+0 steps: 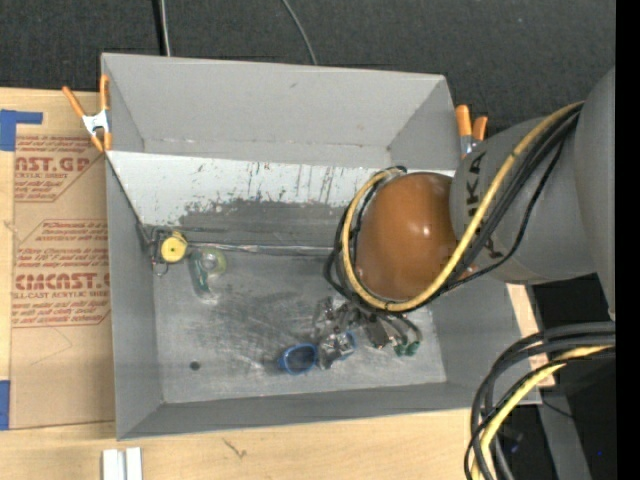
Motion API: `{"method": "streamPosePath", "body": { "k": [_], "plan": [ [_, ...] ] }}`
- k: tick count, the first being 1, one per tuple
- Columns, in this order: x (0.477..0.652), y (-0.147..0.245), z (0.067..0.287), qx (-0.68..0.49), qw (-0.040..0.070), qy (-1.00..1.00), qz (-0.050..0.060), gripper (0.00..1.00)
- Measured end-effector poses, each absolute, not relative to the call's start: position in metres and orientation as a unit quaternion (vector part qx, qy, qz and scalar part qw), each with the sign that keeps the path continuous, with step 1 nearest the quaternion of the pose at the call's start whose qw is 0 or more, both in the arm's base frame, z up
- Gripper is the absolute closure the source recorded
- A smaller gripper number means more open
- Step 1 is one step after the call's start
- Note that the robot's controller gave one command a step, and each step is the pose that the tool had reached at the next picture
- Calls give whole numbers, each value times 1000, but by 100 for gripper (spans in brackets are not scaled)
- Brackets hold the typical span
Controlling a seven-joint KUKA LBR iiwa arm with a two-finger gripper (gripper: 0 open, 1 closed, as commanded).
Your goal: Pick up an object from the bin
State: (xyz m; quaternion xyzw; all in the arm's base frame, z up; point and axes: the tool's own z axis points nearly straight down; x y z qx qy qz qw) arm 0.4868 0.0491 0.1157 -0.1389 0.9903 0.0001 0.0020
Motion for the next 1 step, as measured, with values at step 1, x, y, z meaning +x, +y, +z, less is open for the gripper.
{"method": "streamPosePath", "body": {
  "k": [1],
  "plan": [
    [487,50,135,-139,1,990,0,100]
  ]
}}
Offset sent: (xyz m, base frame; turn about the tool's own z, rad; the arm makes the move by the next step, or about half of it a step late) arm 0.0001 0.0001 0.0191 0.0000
